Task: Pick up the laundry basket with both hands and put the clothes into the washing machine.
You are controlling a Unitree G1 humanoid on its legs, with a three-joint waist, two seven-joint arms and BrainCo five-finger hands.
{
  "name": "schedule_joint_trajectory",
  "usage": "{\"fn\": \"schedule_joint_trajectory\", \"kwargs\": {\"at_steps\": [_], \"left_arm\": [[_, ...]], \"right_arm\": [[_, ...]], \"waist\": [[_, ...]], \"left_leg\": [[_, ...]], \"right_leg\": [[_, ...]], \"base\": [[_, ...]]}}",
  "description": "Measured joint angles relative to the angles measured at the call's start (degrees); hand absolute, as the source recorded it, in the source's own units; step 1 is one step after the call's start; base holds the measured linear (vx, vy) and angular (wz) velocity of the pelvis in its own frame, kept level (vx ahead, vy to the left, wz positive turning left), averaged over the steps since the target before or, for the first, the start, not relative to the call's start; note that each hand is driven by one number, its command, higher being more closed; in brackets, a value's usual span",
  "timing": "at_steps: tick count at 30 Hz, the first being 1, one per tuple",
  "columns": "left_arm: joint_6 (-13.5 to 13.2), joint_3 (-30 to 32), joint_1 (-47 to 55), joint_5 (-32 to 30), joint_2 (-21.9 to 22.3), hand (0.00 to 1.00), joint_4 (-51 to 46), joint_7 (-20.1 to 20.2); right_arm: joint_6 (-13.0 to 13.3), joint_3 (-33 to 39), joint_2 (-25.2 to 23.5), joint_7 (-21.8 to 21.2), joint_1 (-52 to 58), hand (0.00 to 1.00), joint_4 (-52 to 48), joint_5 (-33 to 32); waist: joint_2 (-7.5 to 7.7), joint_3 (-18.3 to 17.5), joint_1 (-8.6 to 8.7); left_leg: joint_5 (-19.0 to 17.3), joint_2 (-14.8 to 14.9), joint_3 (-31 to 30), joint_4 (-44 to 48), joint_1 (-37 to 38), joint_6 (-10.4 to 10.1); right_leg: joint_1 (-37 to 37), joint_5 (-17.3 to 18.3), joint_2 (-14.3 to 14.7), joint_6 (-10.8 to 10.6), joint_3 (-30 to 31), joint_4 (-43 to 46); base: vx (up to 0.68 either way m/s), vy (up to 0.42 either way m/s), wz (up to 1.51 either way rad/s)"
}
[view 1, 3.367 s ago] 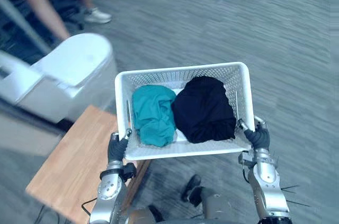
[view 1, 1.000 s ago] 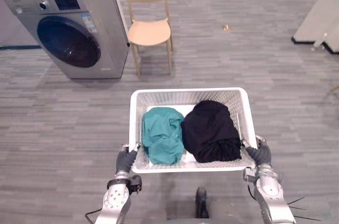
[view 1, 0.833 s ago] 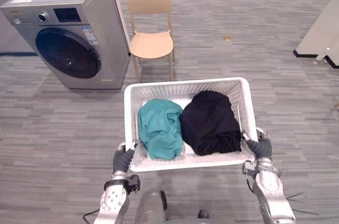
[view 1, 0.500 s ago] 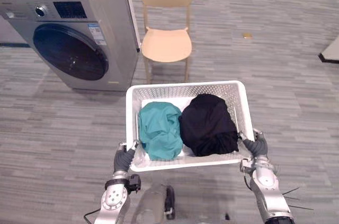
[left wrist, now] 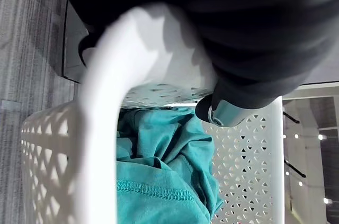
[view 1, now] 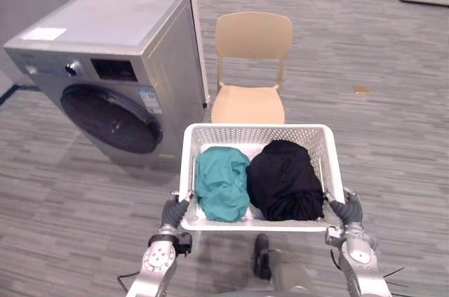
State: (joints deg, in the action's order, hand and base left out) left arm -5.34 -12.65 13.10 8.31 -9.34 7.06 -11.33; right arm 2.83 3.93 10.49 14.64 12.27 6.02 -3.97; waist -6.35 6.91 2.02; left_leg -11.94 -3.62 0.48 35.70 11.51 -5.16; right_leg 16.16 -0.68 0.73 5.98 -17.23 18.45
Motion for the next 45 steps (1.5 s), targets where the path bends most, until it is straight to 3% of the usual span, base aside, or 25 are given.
{"fn": "schedule_joint_trajectory", "kwargs": {"at_steps": [1, 2, 3, 5, 6, 7, 8, 9, 10, 11, 12, 13, 14, 15, 18, 20, 23, 24, 25, 26, 28, 33, 36, 40, 45], "left_arm": [[-0.1, 0.3, 1.3, 0.0, 0.6, 1.00, -0.2, 0.0], [-0.4, 0.3, 2.2, 0.1, 0.7, 1.00, -0.7, 0.1], [-1.7, 0.5, 3.6, 0.2, 0.5, 1.00, -2.7, 0.1], [-2.6, 0.7, 4.0, 1.0, 0.0, 1.00, -3.3, 0.1], [-2.6, 0.8, 4.0, 1.1, -0.1, 1.00, -3.2, 0.1], [-2.7, 0.8, 3.7, 1.1, 0.0, 1.00, -3.0, 0.1], [-2.7, 0.8, 3.6, 1.1, 0.1, 1.00, -2.9, 0.1], [-2.6, 0.8, 3.6, 1.1, 0.4, 1.00, -2.8, 0.1], [-2.5, 1.2, 2.9, 1.1, 0.9, 1.00, -1.3, 0.1], [-1.5, 1.9, 2.2, 1.1, 0.9, 1.00, 0.6, 0.0], [-1.2, 1.9, 2.0, 1.0, 0.8, 1.00, 0.7, 0.1], [-1.1, 1.6, 1.6, 0.6, 0.9, 1.00, 0.7, 0.2], [-0.9, 1.6, 2.1, 0.5, 1.5, 1.00, 0.8, 0.1], [-0.6, 1.6, 2.3, 0.6, 1.3, 1.00, 1.1, 0.1], [0.0, 1.7, 2.3, 0.5, -0.3, 1.00, 2.0, 0.1], [0.1, 1.7, 1.4, 0.1, -1.7, 1.00, 2.1, 0.1], [0.1, 1.6, 0.4, 0.0, -2.3, 1.00, 3.0, 0.1], [0.1, 1.5, -0.4, -0.1, -2.3, 1.00, 4.2, 0.1], [0.1, 1.6, -1.0, -0.1, -2.8, 1.00, 4.7, 0.0], [0.1, 1.8, -1.0, -0.2, -2.6, 1.00, 5.0, -0.1], [0.1, 3.0, -1.0, -1.2, -2.4, 1.00, 5.5, 0.0], [0.1, 6.1, -4.6, -1.3, -2.1, 1.00, 11.1, 0.0], [-0.2, 6.8, -10.2, -1.2, -2.2, 1.00, 12.8, -1.3], [-0.2, 8.4, -23.7, -1.1, -4.2, 1.00, 15.1, -4.1], [-0.1, 8.6, -33.9, 0.1, -5.1, 1.00, 20.7, -7.0]], "right_arm": [[-0.6, -0.1, 0.2, 0.0, 1.6, 1.00, -3.3, 0.0], [-0.6, -0.1, 0.2, 0.1, 2.7, 1.00, -5.1, 0.0], [0.3, -0.1, -0.6, 0.6, 3.7, 1.00, -8.2, -0.1], [1.1, -0.1, -1.3, 1.1, 3.1, 1.00, -9.5, -0.1], [1.4, -0.1, -1.3, 1.1, 2.4, 1.00, -9.3, -0.1], [2.2, 0.1, -1.2, 1.1, 1.0, 1.00, -8.2, -0.1], [2.8, 0.2, -1.1, 1.1, -0.3, 1.00, -6.2, -0.1], [3.0, 0.2, -1.0, 1.1, -0.8, 1.00, -5.3, -0.1], [3.1, 0.5, -1.3, 0.9, -1.5, 1.00, -2.5, -0.2], [2.0, 0.6, -3.3, 0.8, -1.4, 1.00, -0.2, -0.3], [1.8, 0.6, -3.3, 0.8, -1.0, 1.00, 0.2, -0.2], [1.8, 0.6, -3.2, 0.6, -0.7, 1.00, 1.5, -0.2], [1.6, 0.5, -2.8, 0.4, -1.1, 1.00, 2.5, 0.0], [1.6, 0.5, -2.8, 0.1, -1.3, 1.00, 3.2, 0.0], [1.6, -0.4, -3.3, 0.0, -1.6, 1.00, 6.7, 0.2], [1.6, -0.7, -4.1, 0.0, -1.7, 1.00, 8.1, 0.1], [1.6, -0.7, -4.3, 0.0, -1.8, 1.00, 8.4, 0.1], [1.6, -0.7, -4.4, 0.2, -1.8, 1.00, 8.6, 0.1], [1.6, -1.2, -4.4, 0.2, -2.2, 1.00, 9.3, 0.1], [1.7, -1.8, -4.1, 0.2, -3.3, 1.00, 10.8, 0.1], [1.6, -4.0, -2.2, 0.1, -6.5, 1.00, 13.6, 0.0], [1.5, -7.0, -1.9, -0.1, -9.3, 1.00, 15.6, -0.1], [1.0, -7.3, -1.0, -0.1, -14.7, 1.00, 17.8, -1.1], [0.8, -7.2, -0.3, 1.0, -26.6, 1.00, 22.2, -2.6], [-0.1, -5.9, 0.2, 3.2, -35.6, 1.00, 23.7, -2.8]], "waist": [[0.09, 0.4, -0.66], [0.23, 0.6, -1.07], [0.04, 0.3, -1.26], [2.04, 0.1, -3.56], [2.24, 0.0, -4.16], [3.57, 0.4, -4.68], [3.44, 0.6, -4.87], [2.75, 0.5, -4.78], [1.76, 1.3, -4.64], [4.24, 0.7, -4.51], [4.98, 0.8, -4.28], [6.22, 0.9, -4.11], [6.19, 1.0, -4.48], [6.16, 1.0, -4.59], [6.27, 1.0, -4.39], [7.52, 1.1, -3.08], [8.31, 1.0, -2.76], [8.99, 0.8, -2.76], [10.60, 0.6, -2.76], [10.63, 0.6, -2.81], [8.85, 0.5, -2.96], [8.58, 0.6, -2.81], [8.58, 5.2, -2.78], [9.06, 13.7, -2.69], [8.84, 16.4, -3.08]], "left_leg": [[11.8, 1.4, 2.1, 11.3, -3.5, -3.6], [11.3, 3.3, 3.4, 18.0, -6.1, -3.3], [5.9, 8.5, 6.3, 30.5, -12.7, 1.5], [-0.8, 11.7, 7.8, 33.1, -21.1, 4.0], [-2.6, 11.7, 7.2, 31.9, -23.5, 3.9], [-5.1, 11.7, 5.4, 25.5, -28.7, 3.2], [-5.2, 11.7, 3.2, 14.5, -31.4, 2.3], [-3.9, 12.2, 1.8, 6.6, -31.5, 0.8], [2.0, 12.5, 1.5, -3.6, -29.0, 1.4], [2.1, 9.1, 3.1, -7.6, -25.8, 1.9], [2.2, 7.5, 3.1, -9.0, -25.0, 2.3], [1.5, 5.1, 4.8, -9.7, -24.3, 4.5], [0.2, 4.3, 6.3, -9.5, -23.3, 6.4], [-0.5, 4.0, 7.3, -9.7, -22.4, 6.8], [-1.3, 3.1, 10.6, -14.7, -16.1, 7.5], [-1.3, 2.5, 11.0, -16.7, -13.7, 7.6], [-1.3, 2.5, 10.9, -16.9, -13.5, 7.5], [-1.4, 2.2, 10.9, -16.8, -13.5, 7.5], [-1.6, 1.1, 11.0, -16.7, -13.6, 7.0], [-2.1, 1.3, 11.0, -16.4, -13.6, 6.5], [-2.6, 4.2, 11.5, -15.5, -15.4, 5.6], [-1.6, 6.8, 12.5, -17.8, -17.2, 3.8], [-1.5, 7.3, 13.7, -15.5, -19.8, 3.8], [-1.4, 7.9, 12.0, -7.1, -30.9, 4.0], [-2.4, 8.7, 8.6, -1.9, -40.7, 3.7]], "right_leg": [[-5.2, 1.8, 0.7, -1.0, 1.7, -2.2], [-7.9, 2.5, 1.3, -1.7, 2.1, -3.6], [-13.4, 4.7, 2.2, -2.5, 3.1, -5.5], [-17.8, 5.9, 1.5, -3.2, 7.4, -8.5], [-18.8, 6.0, 0.7, -3.9, 8.5, -9.3], [-20.0, 6.4, -1.4, -6.7, 10.2, -9.3], [-20.2, 8.4, -3.1, -9.8, 11.6, -7.5], [-20.2, 9.9, -3.6, -11.2, 12.3, -6.1], [-20.4, 13.7, -4.0, -14.7, 15.1, -2.5], [-20.3, 13.6, -6.0, -14.2, 16.7, -3.6], [-20.4, 13.4, -6.7, -14.0, 17.2, -4.5], [-19.9, 13.5, -7.6, -12.9, 17.0, -4.8], [-19.8, 13.6, -8.9, -12.6, 17.6, -3.7], [-19.7, 13.5, -9.3, -12.7, 18.3, -2.5], [-13.4, 11.9, -11.8, -15.7, 17.1, 12.4], [-8.6, 13.4, -14.0, -13.5, 12.2, 19.6], [-5.6, 14.5, -14.3, -11.7, 10.8, 16.5], [-5.9, 13.6, -13.7, -12.0, 11.2, 11.3], [-5.8, 9.6, -13.8, -12.0, 11.7, 6.0], [-6.2, 10.3, -13.5, -13.0, 12.4, 4.9], [-6.2, 8.4, -10.5, -11.7, 13.3, 0.6], [-5.0, 5.2, -7.0, -10.0, 14.4, -3.9], [-2.1, 4.2, -6.6, -9.7, 15.6, -2.3], [6.9, 3.6, -7.1, -9.5, 15.3, 3.2], [14.0, 3.6, -7.4, -9.3, 12.0, 7.0]], "base": [[0.69, 0.061, -0.28], [0.63, 0.092, -0.32], [0.57, 0.112, -0.37], [0.54, 0.153, -0.70], [0.41, 0.197, -0.84], [0.58, 0.394, -0.66], [0.38, 0.294, -0.56], [0.53, 0.491, -0.44], [0.39, 0.388, -0.32], [0.45, 0.439, -0.19], [0.30, 0.262, 0.10], [0.27, 0.216, -0.03], [0.27, 0.212, -0.23], [0.25, 0.219, -0.62], [0.22, 0.198, -0.57], [0.21, 0.094, -0.18], [0.13, -0.022, -0.02], [0.10, -0.094, 0.09], [0.10, -0.125, 0.03], [0.09, -0.176, -0.25], [0.06, -0.141, -0.42], [0.03, -0.103, -0.26], [-0.10, -0.029, -0.20], [-0.24, -0.013, 0.14], [-0.23, -0.025, 0.36]]}}
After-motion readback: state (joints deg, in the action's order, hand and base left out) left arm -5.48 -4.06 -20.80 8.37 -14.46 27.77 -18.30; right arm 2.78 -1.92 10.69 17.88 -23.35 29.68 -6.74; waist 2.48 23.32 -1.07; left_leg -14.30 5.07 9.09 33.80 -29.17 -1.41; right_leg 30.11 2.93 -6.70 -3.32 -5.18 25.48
